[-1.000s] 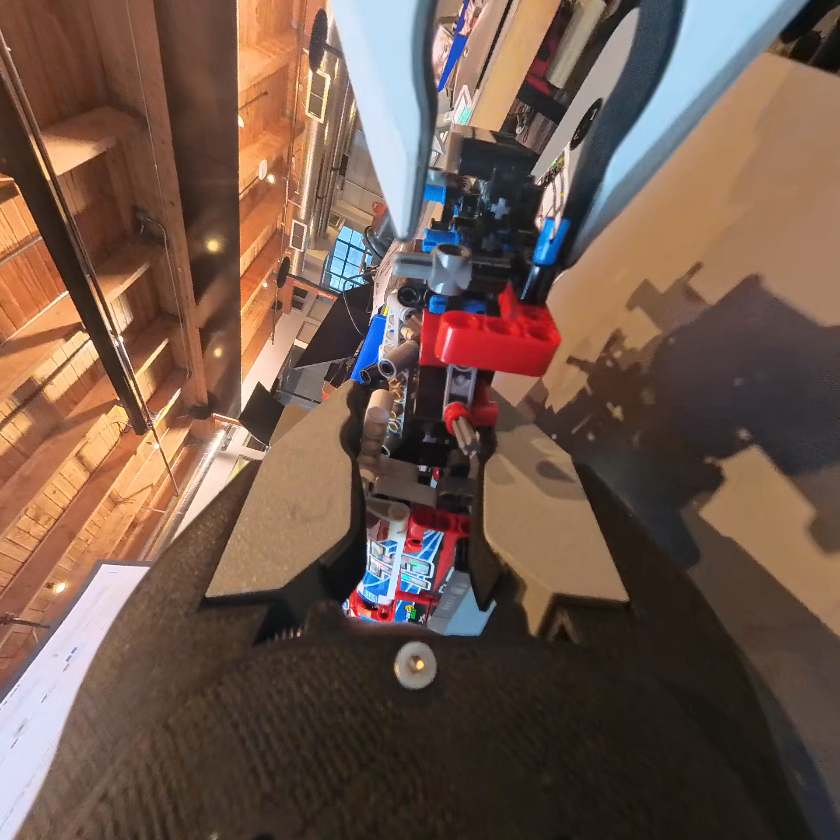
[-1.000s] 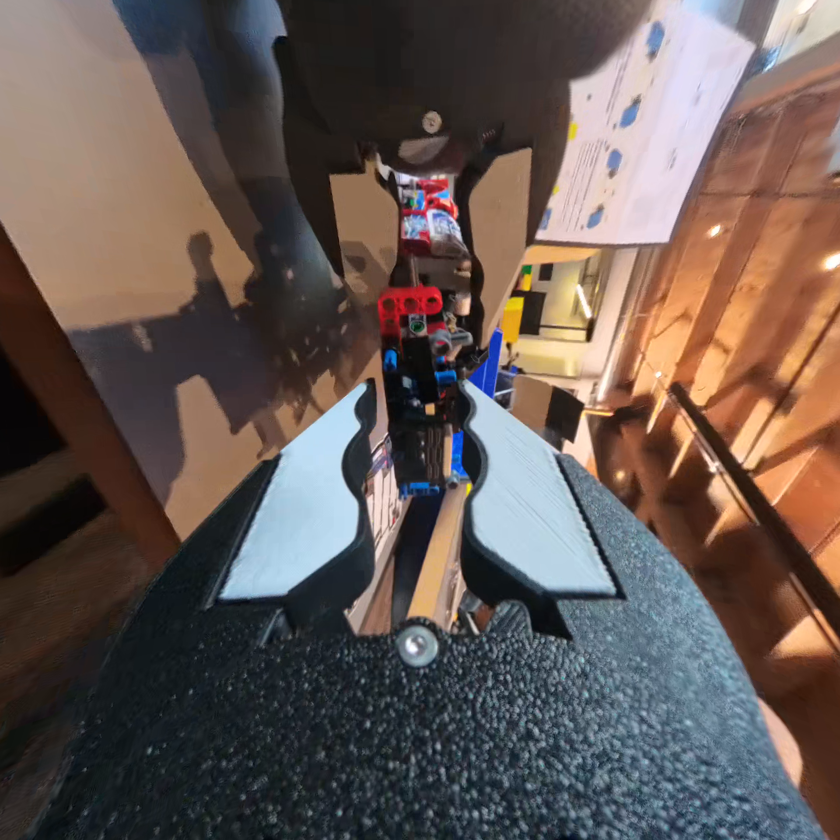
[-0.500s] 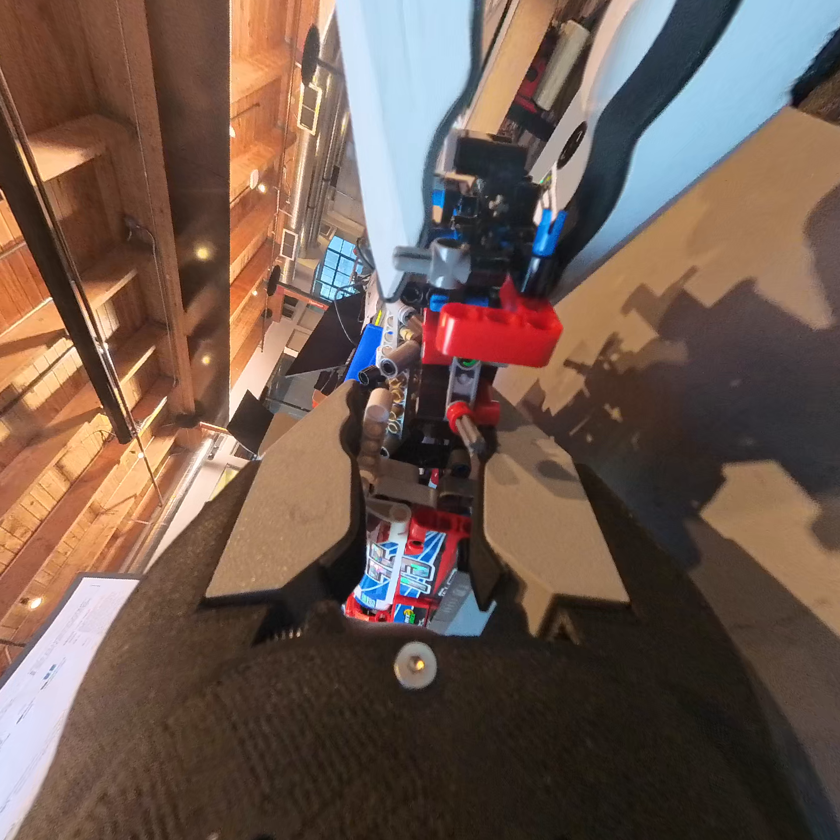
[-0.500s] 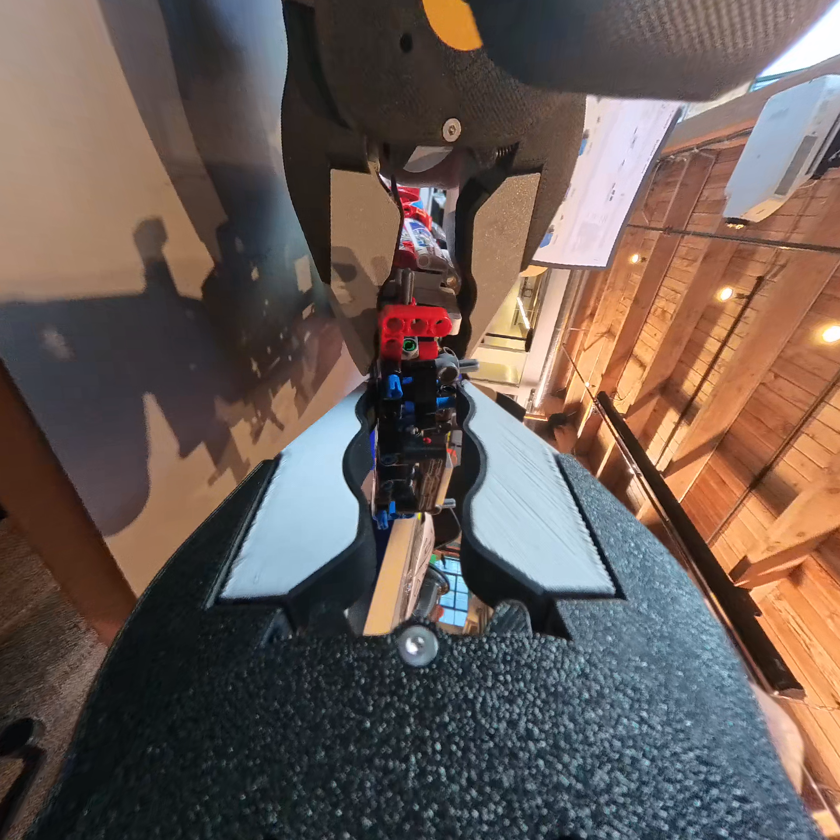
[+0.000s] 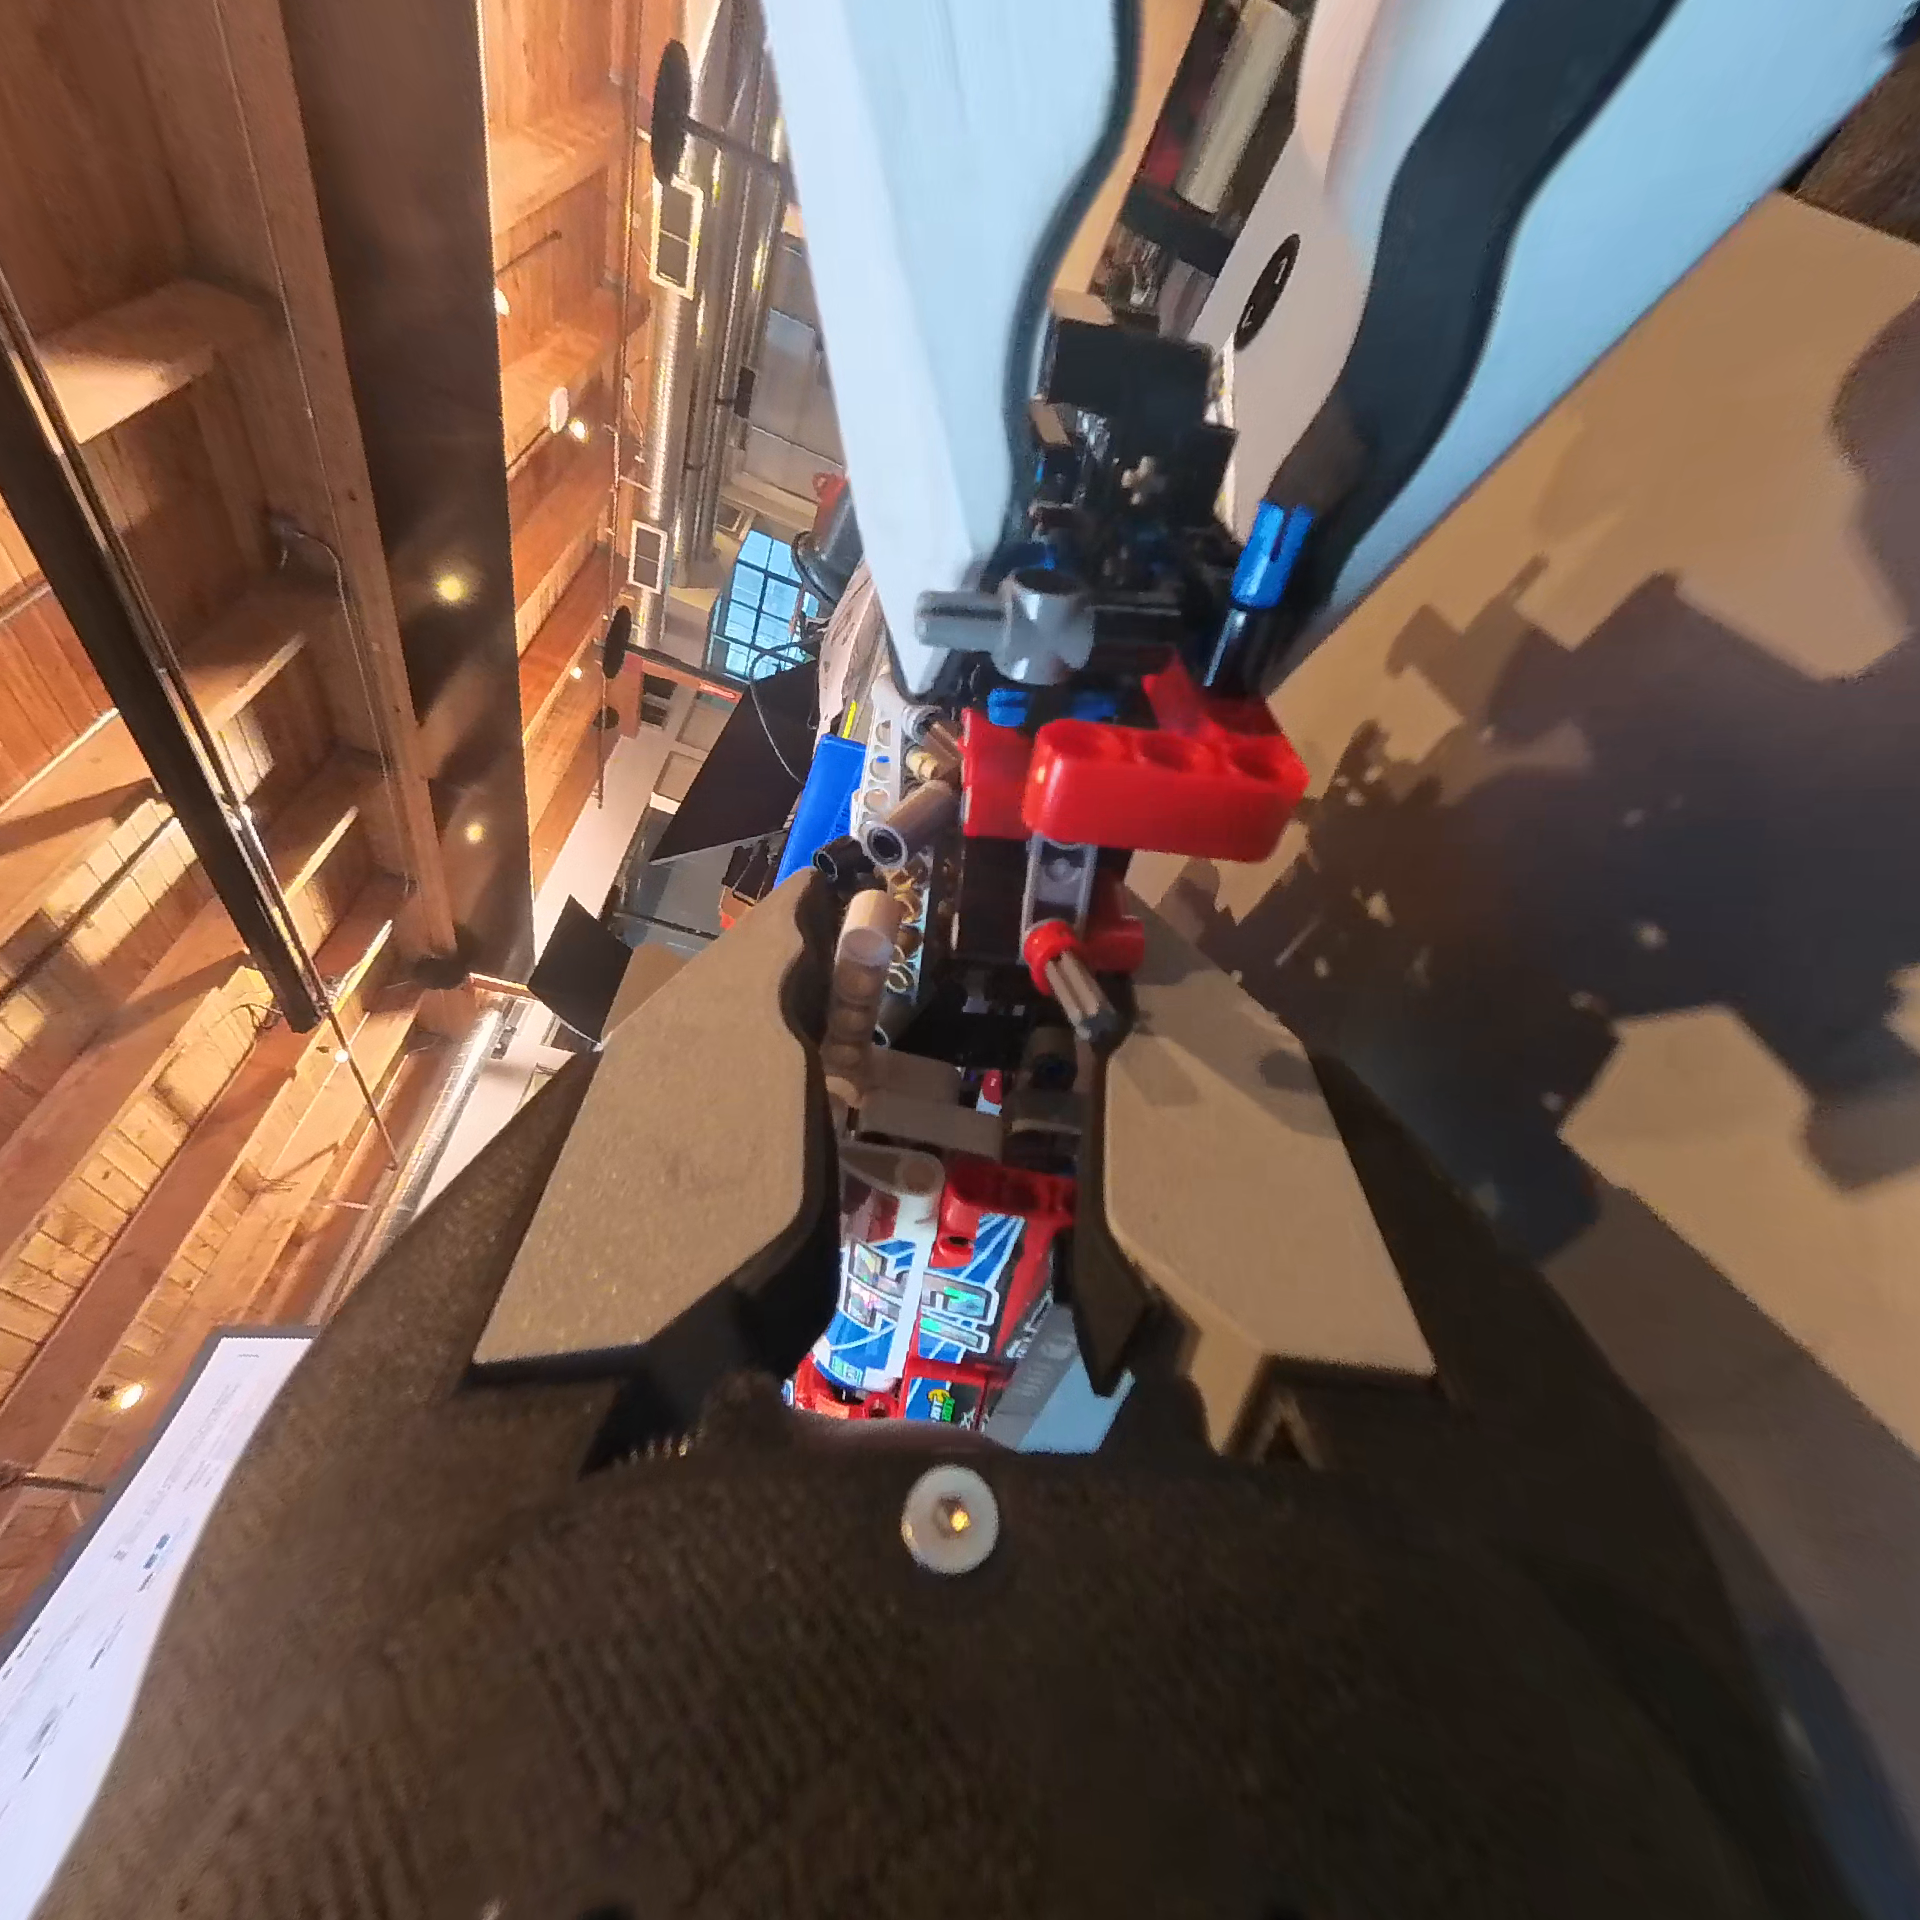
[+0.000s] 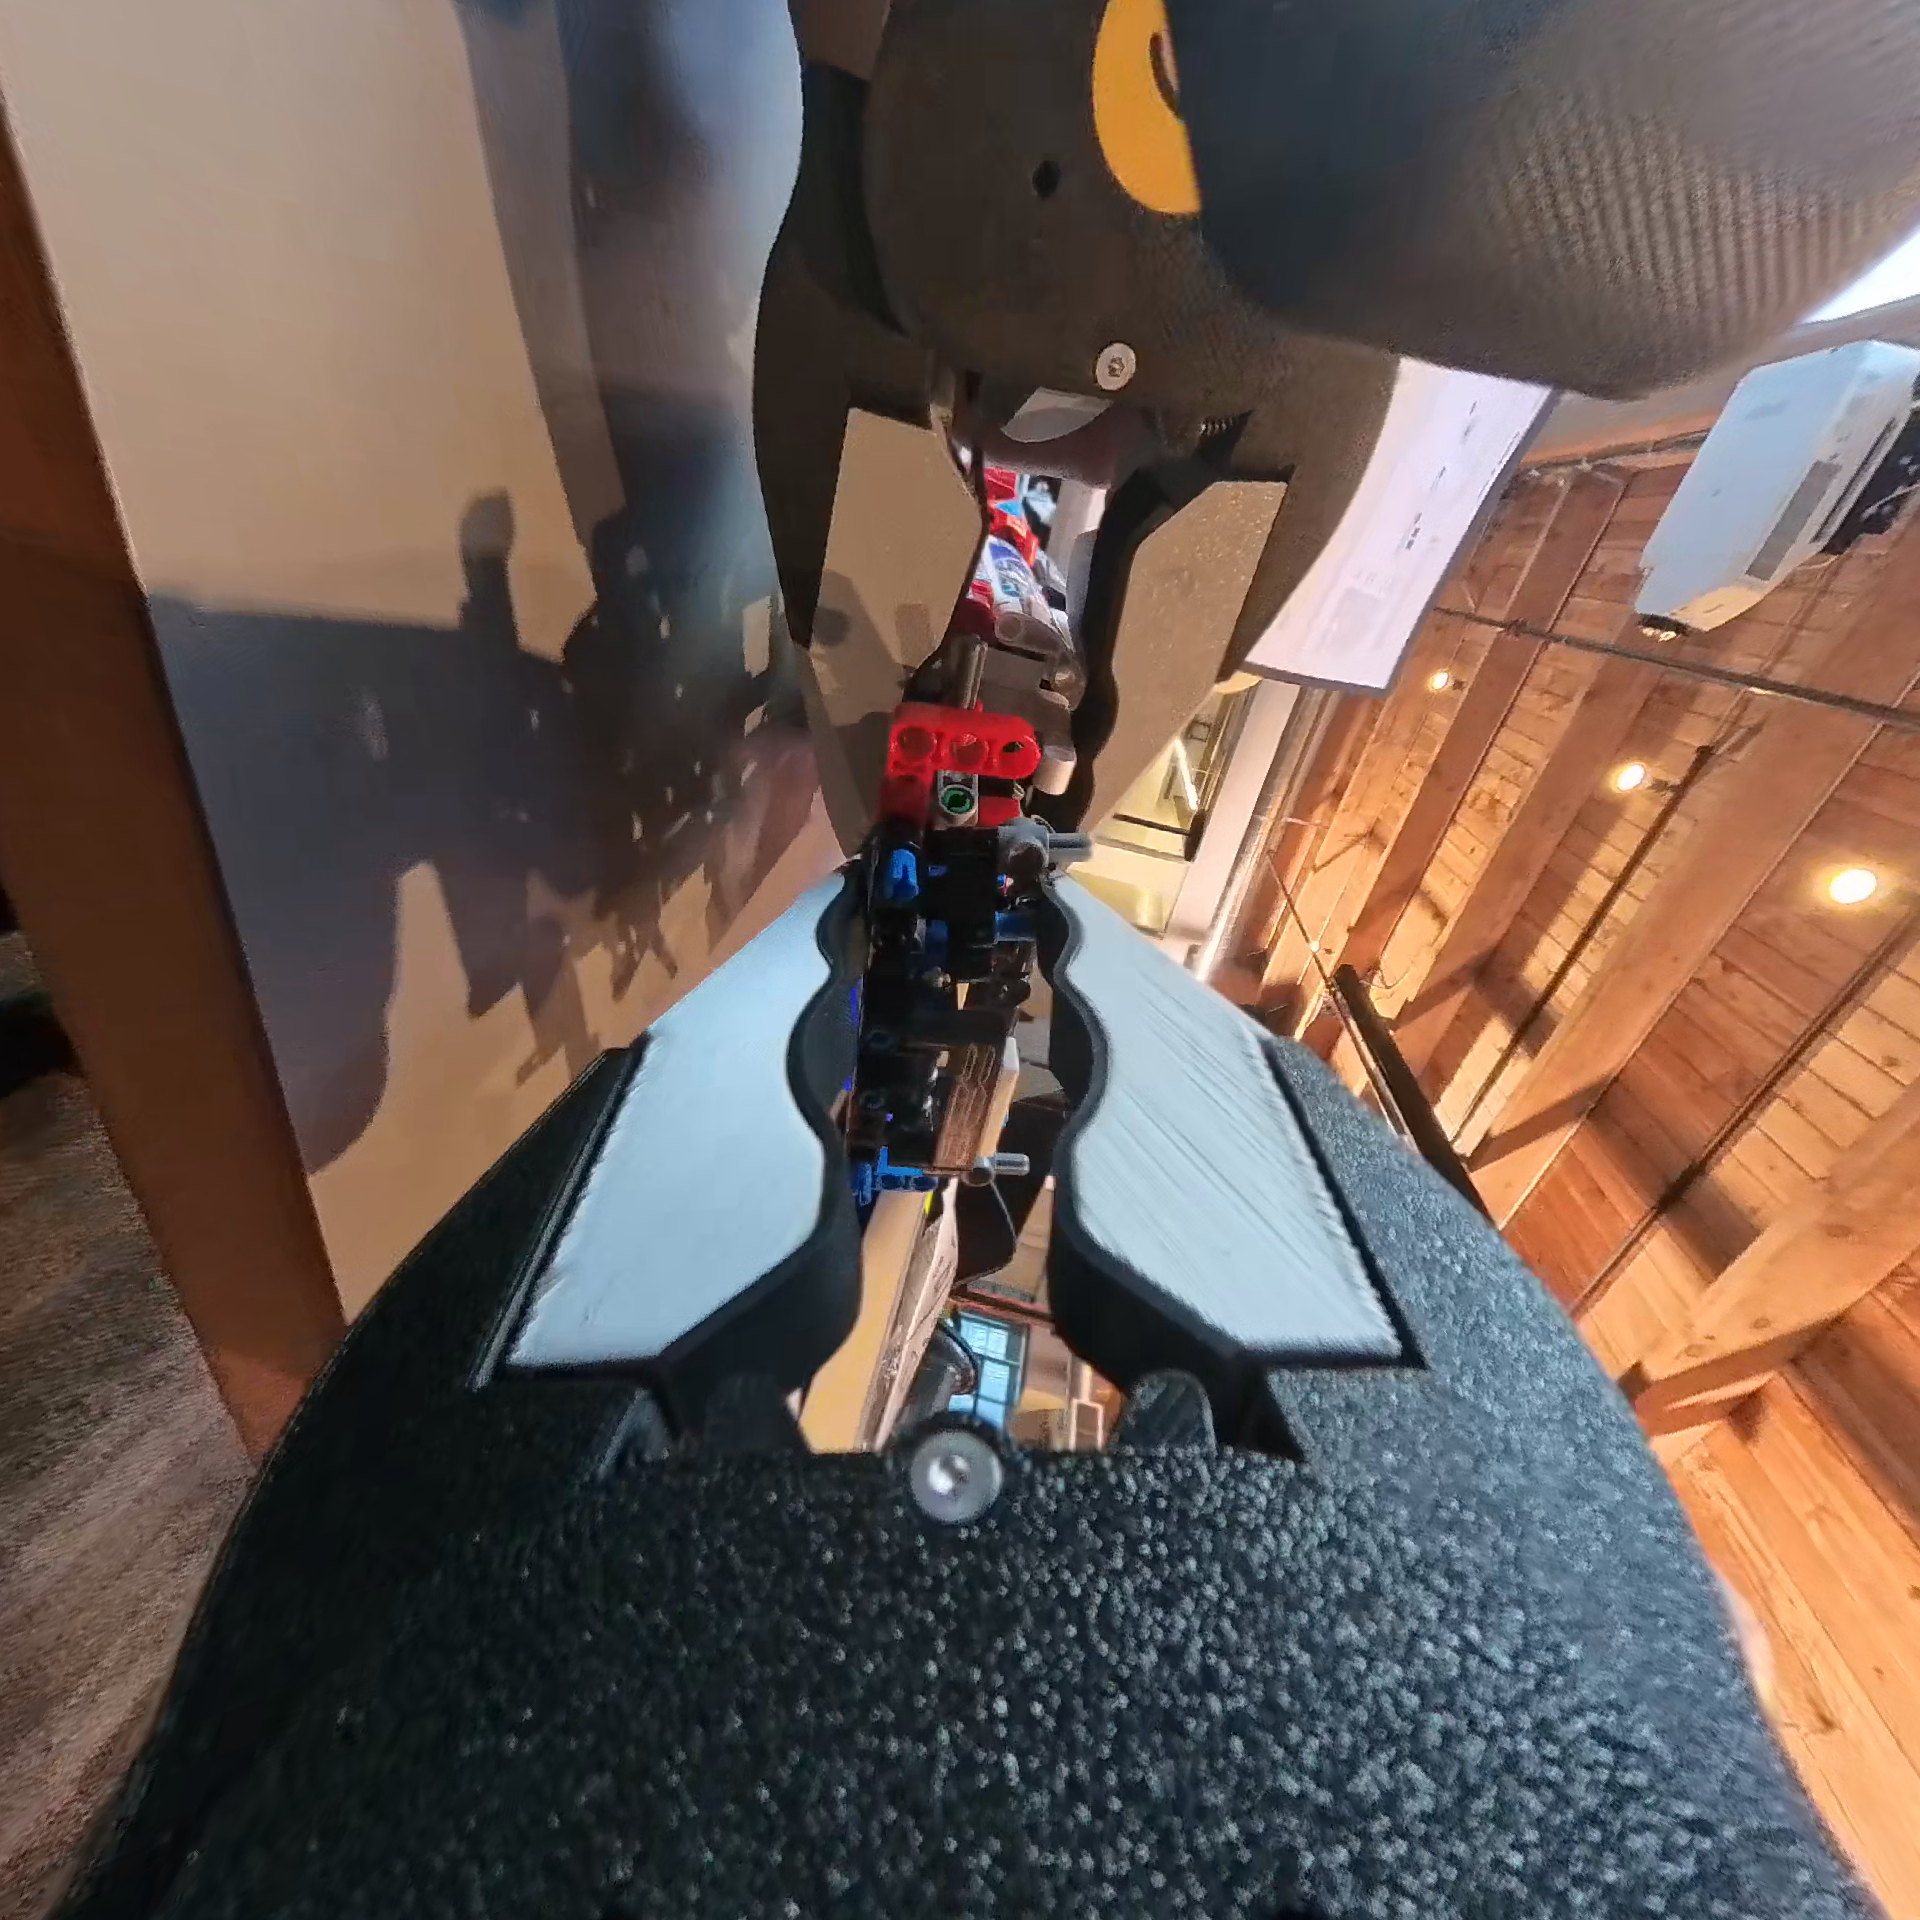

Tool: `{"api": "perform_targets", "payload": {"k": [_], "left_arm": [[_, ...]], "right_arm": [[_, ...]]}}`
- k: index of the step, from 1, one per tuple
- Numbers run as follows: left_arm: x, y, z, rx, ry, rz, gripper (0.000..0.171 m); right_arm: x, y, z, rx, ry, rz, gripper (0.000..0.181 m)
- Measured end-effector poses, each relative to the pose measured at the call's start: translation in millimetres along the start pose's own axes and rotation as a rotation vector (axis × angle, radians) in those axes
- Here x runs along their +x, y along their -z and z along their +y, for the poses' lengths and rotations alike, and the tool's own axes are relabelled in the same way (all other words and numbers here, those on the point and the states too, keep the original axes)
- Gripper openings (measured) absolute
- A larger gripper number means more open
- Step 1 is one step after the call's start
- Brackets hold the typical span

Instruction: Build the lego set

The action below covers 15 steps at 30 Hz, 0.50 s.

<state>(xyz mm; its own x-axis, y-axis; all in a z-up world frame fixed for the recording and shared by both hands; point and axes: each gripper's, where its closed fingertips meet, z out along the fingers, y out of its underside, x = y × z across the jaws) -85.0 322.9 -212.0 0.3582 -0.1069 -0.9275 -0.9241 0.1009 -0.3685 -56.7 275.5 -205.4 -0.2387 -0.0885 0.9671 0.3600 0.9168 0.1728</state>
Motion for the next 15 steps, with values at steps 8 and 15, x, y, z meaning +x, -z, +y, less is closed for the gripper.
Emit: {"api": "perform_targets", "payload": {"k": [8,15], "left_arm": [[2.3,-0.9,4.9,-0.03,-0.015,0.005,0.045],[5.0,-1.9,7.5,-0.047,-0.019,0.014,0.045]], "right_arm": [[-3.1,-4.0,1.3,0.001,-0.052,-0.05,0.031],[-7.1,-5.4,1.4,0.013,-0.105,-0.076,0.031]]}}
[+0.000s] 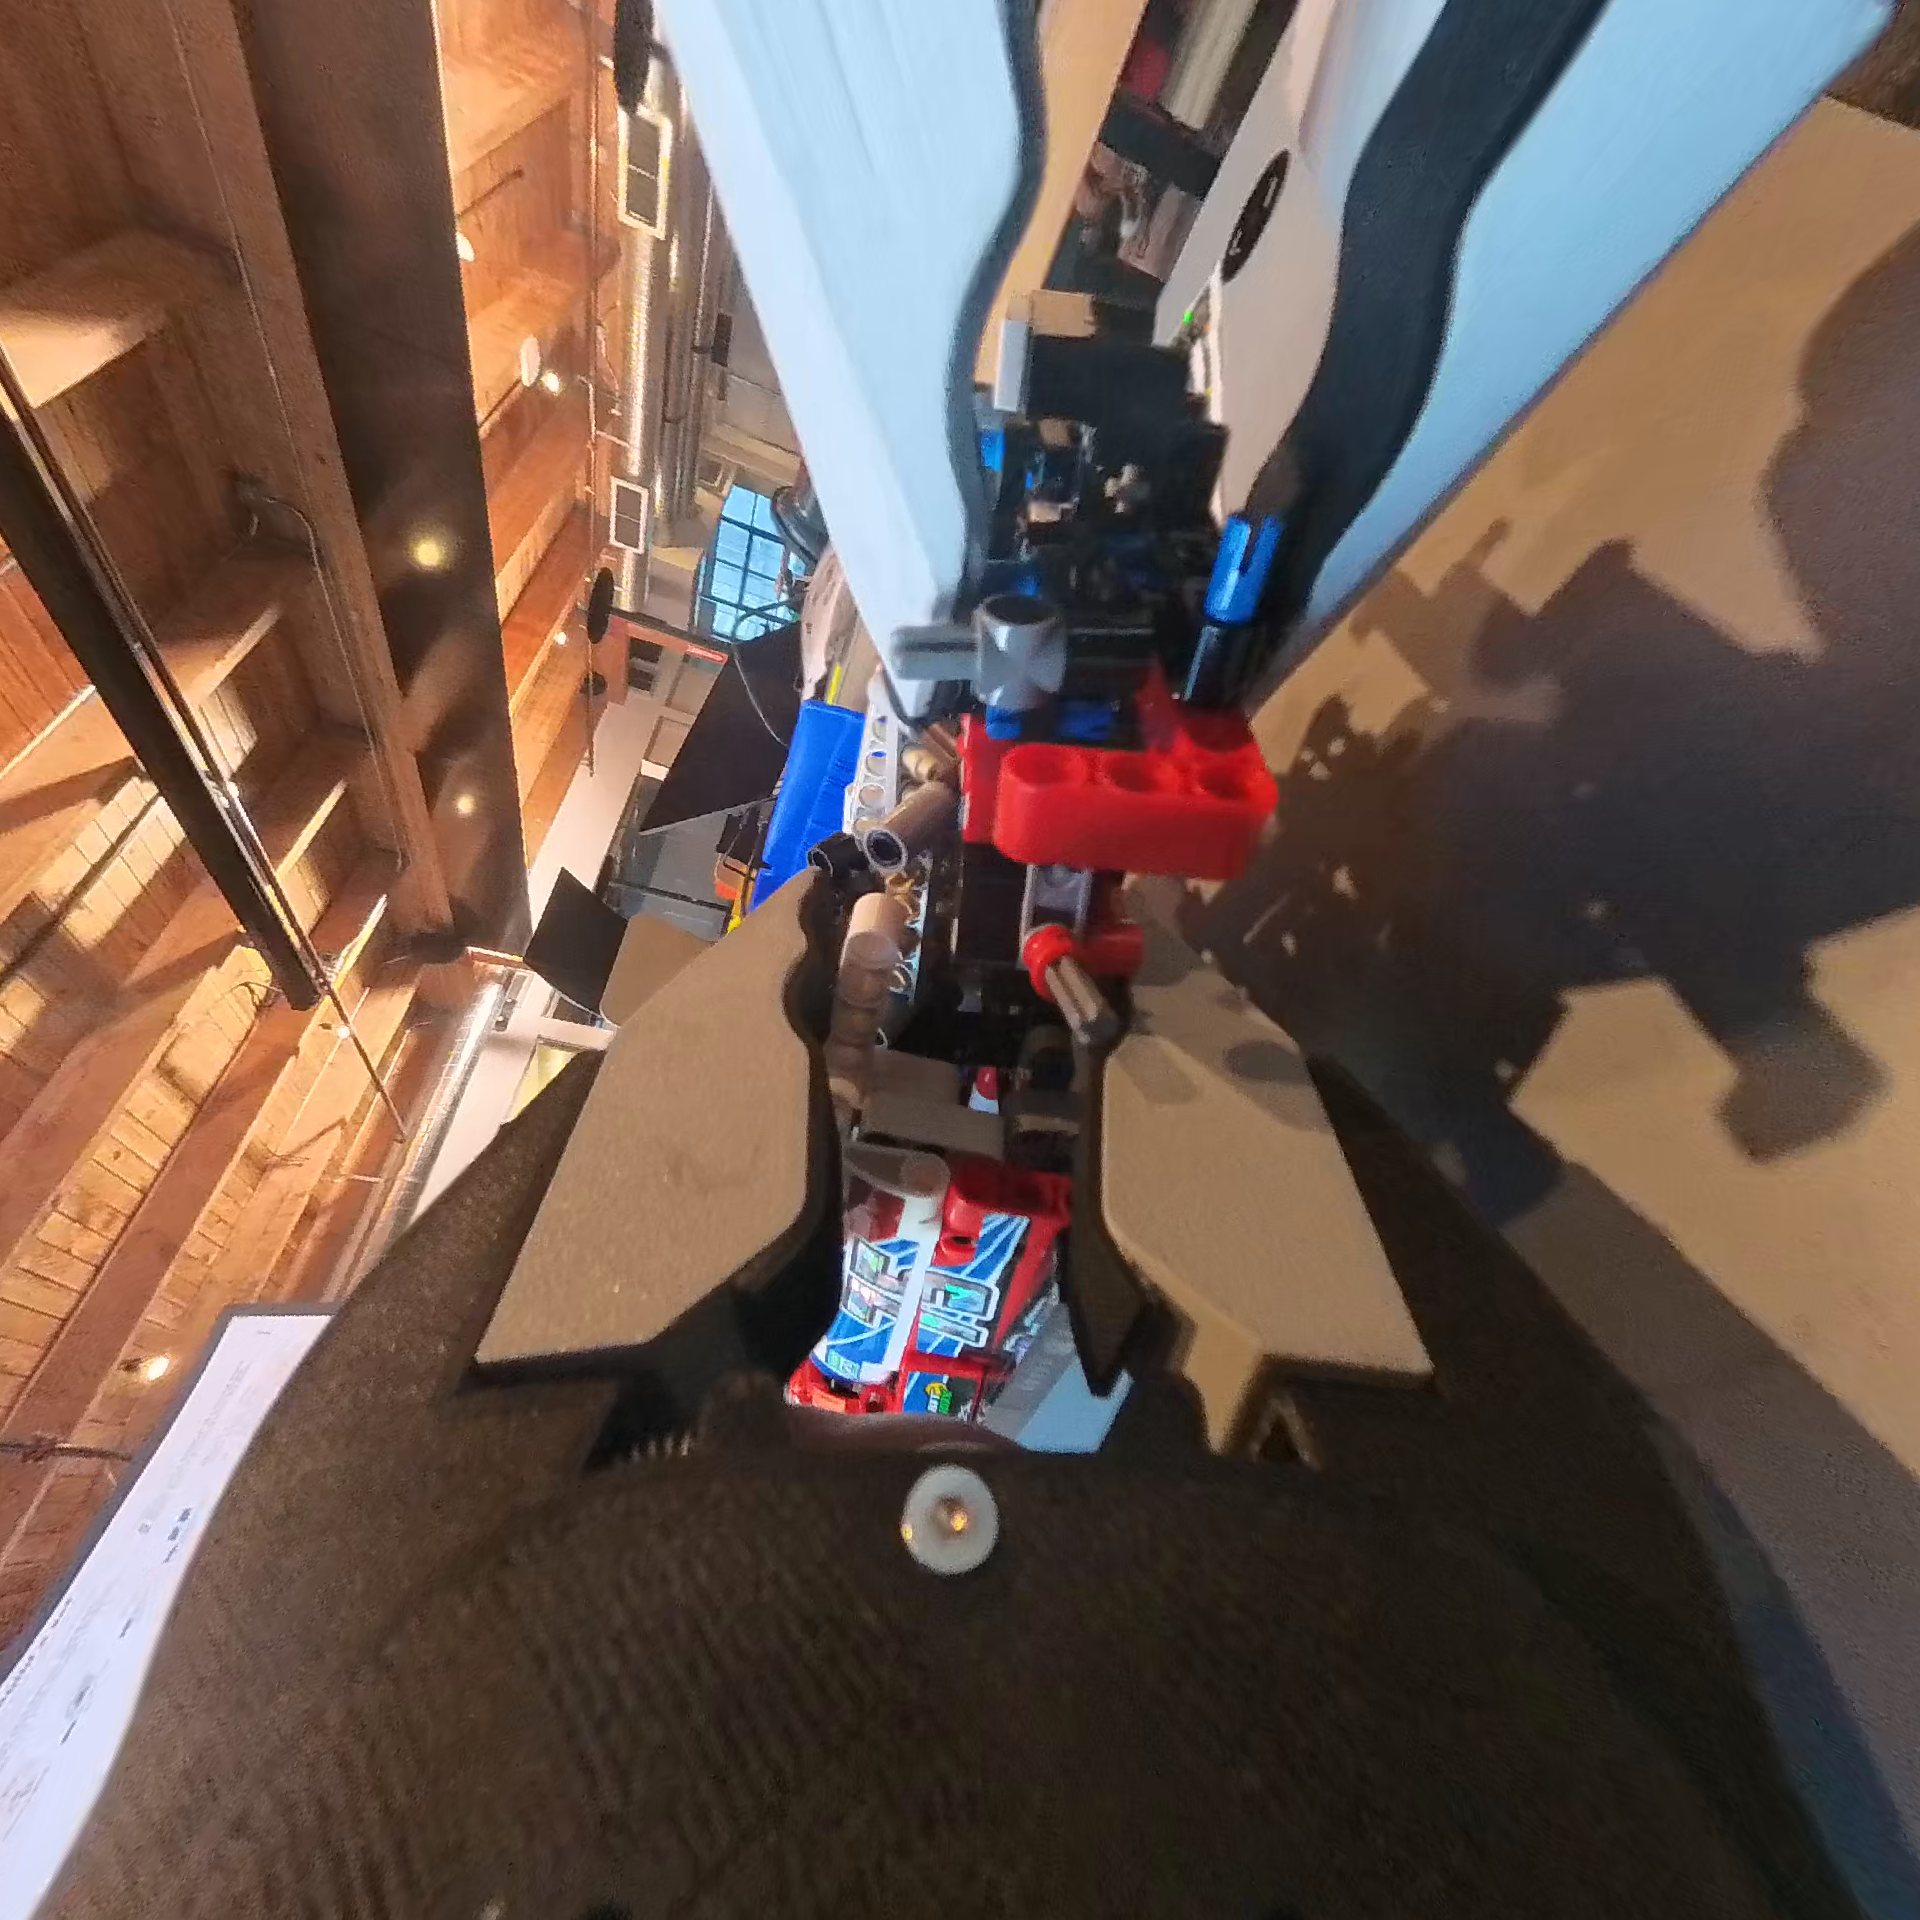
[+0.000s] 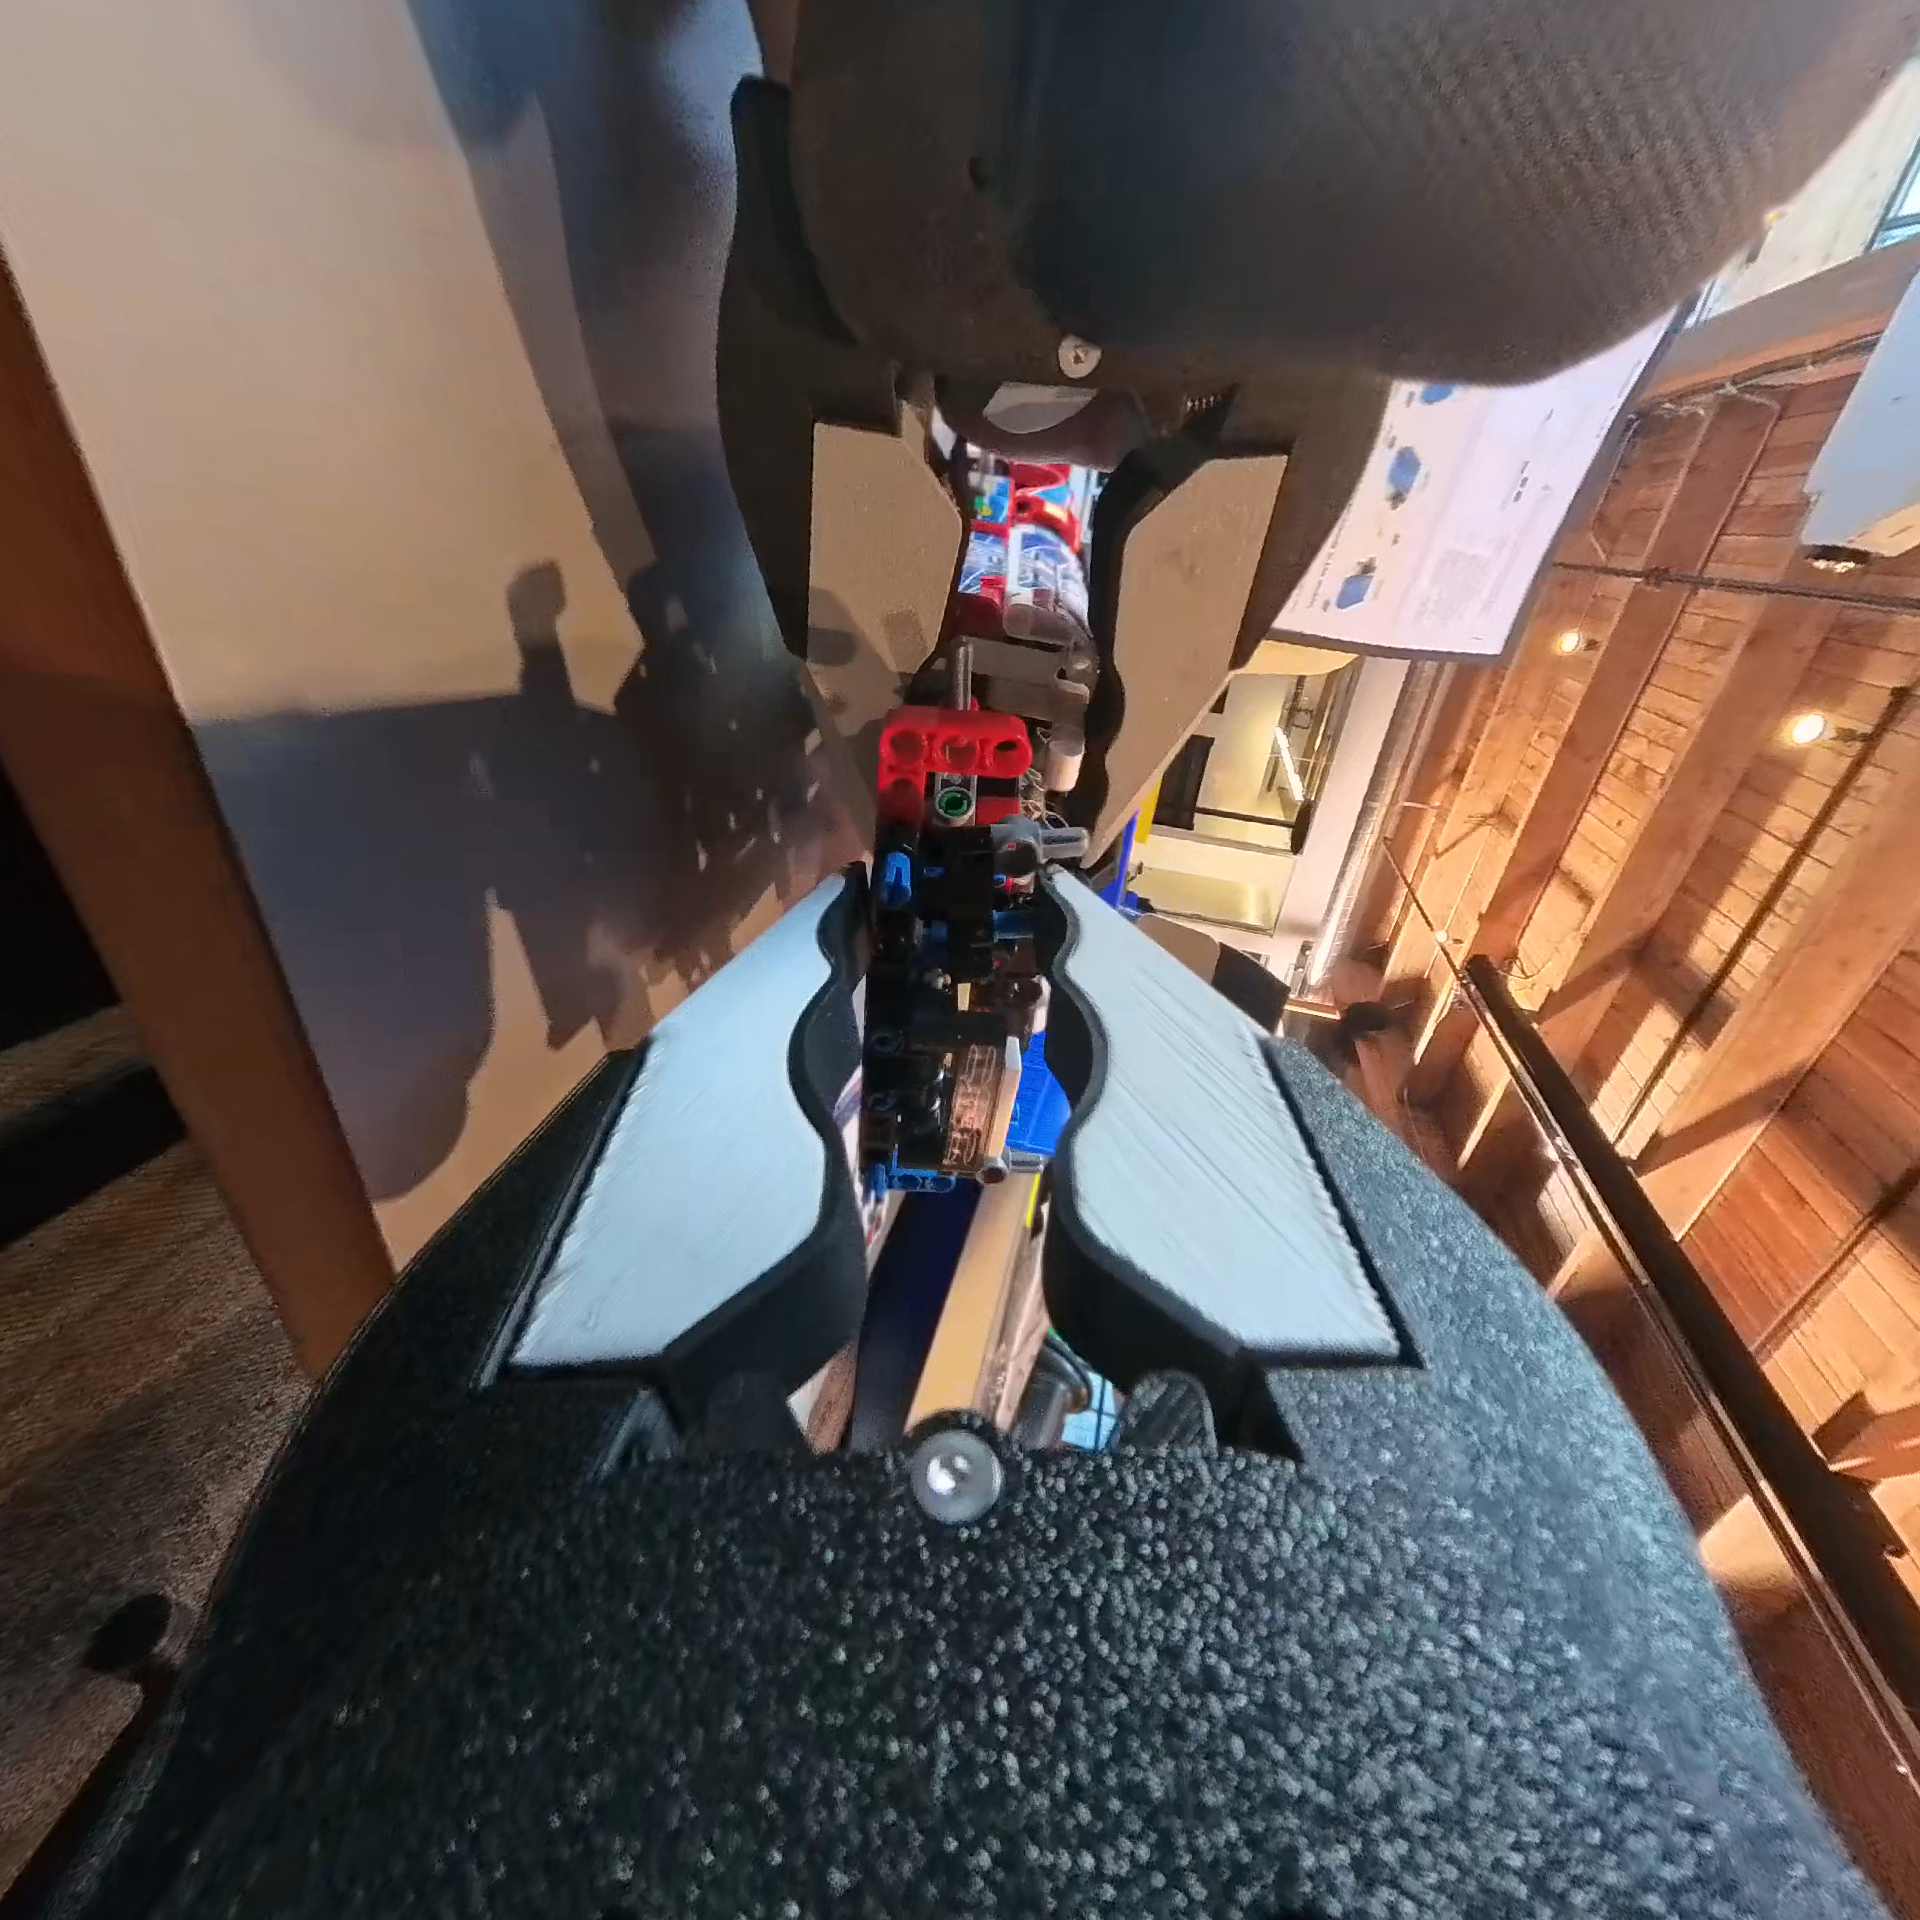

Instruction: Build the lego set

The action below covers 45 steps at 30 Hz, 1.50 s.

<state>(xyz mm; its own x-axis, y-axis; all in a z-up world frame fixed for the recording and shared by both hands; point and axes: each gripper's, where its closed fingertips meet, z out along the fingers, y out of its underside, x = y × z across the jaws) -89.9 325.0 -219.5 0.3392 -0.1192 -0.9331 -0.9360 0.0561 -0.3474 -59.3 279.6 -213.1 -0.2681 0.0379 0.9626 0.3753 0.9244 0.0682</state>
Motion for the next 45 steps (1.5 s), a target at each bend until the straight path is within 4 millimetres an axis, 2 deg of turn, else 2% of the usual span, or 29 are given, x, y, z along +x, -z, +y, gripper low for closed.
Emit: {"api": "perform_targets", "payload": {"k": [3,6,10,18,25,35,45], "left_arm": [[3.3,-0.4,0.8,-0.007,-0.013,0.009,0.045],[-1.3,-0.6,0.8,-0.002,0.019,0.0,0.045],[-0.6,-1.1,0.9,0.002,0.025,0.012,0.045],[4.2,1.1,-2.8,0.021,-0.002,0.024,0.046],[6.0,1.9,-0.2,0.002,-0.017,0.024,0.044],[12.6,1.3,4.1,-0.028,-0.034,0.046,0.044],[29.7,0.5,8.5,-0.065,-0.122,0.09,0.043]], "right_arm": [[-2.9,-0.2,-0.1,0.008,-0.01,-0.011,0.031],[3.4,-0.4,0.3,0.007,-0.049,0.037,0.031],[5.5,-2.2,1.8,-0.018,0.102,0.189,0.033],[-2.9,0.5,-2.8,0.054,0.159,0.041,0.033],[-6.4,-1.8,-3.8,0.078,0.037,-0.057,0.031],[-14.9,-5.1,-3.9,0.089,-0.13,-0.062,0.031],[-36.0,-9.1,-6.9,0.126,-0.243,-0.063,0.028]]}}
